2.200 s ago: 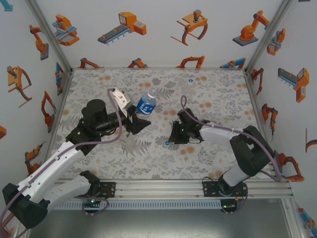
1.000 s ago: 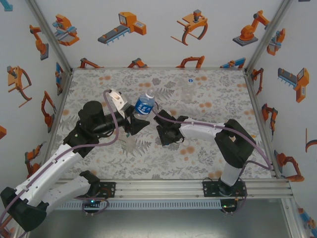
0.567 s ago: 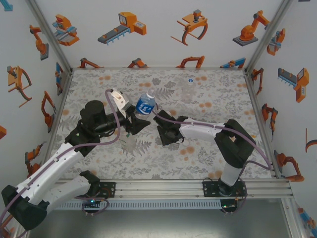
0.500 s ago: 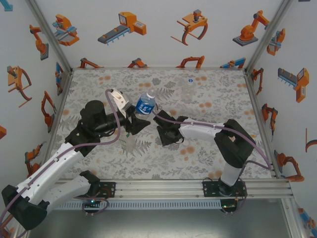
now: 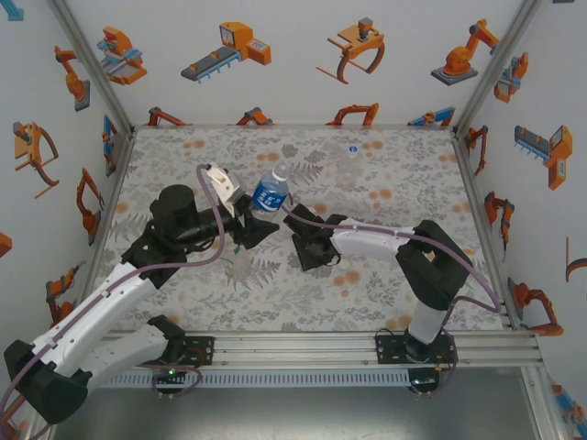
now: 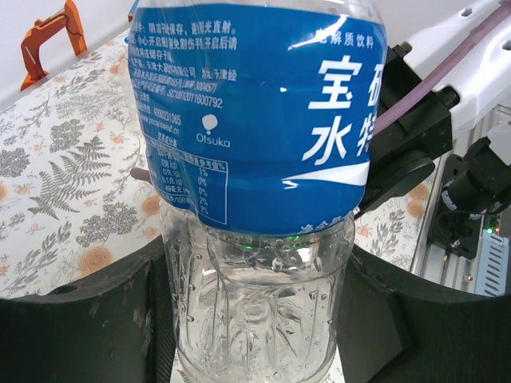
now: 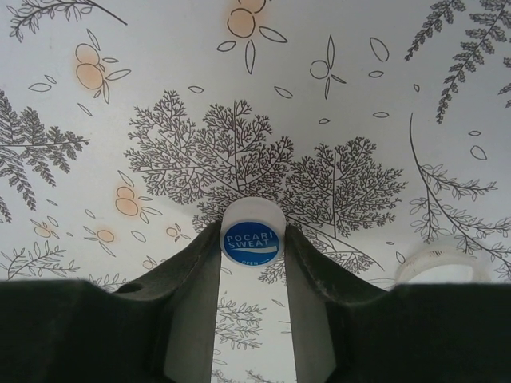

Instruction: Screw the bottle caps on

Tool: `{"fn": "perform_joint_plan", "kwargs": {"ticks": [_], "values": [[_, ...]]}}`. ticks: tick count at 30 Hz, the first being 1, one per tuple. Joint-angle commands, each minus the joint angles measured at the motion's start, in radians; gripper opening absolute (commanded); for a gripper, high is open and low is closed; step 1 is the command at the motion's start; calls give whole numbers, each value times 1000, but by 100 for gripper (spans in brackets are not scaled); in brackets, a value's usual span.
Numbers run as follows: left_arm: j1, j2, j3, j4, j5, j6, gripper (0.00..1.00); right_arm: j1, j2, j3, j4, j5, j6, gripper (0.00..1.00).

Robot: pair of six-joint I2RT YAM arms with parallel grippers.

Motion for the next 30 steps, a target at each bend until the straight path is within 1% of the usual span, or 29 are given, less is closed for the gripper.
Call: {"fn": "perform_joint_plan", "kwargs": {"ticks": [1, 6, 10, 13, 19, 22, 27, 30], "values": [[-1, 3, -1, 39, 10, -9, 1, 9, 4, 27, -26, 9, -10, 31], [0, 9, 5, 28, 10, 1, 1, 8, -31, 21, -17, 15, -14, 26], [-1, 15, 23, -14, 10, 20, 0, -1, -87, 17, -13, 16, -38, 25], [-1, 16, 34, -44, 14, 50, 0, -17, -153, -1, 5, 6, -63, 24], [-1, 29, 87, -164, 42, 142, 0, -71, -343, -53, 53, -48, -127, 24], [-4, 36, 106, -220, 57, 189, 0, -83, -448, -68, 64, -81, -194, 23], [-15, 30, 126, -297, 84, 283, 0, -85, -631, -88, 94, -152, -362, 22], [-31, 27, 131, -341, 98, 360, 0, -84, -720, -69, 91, -221, -480, 22]]}}
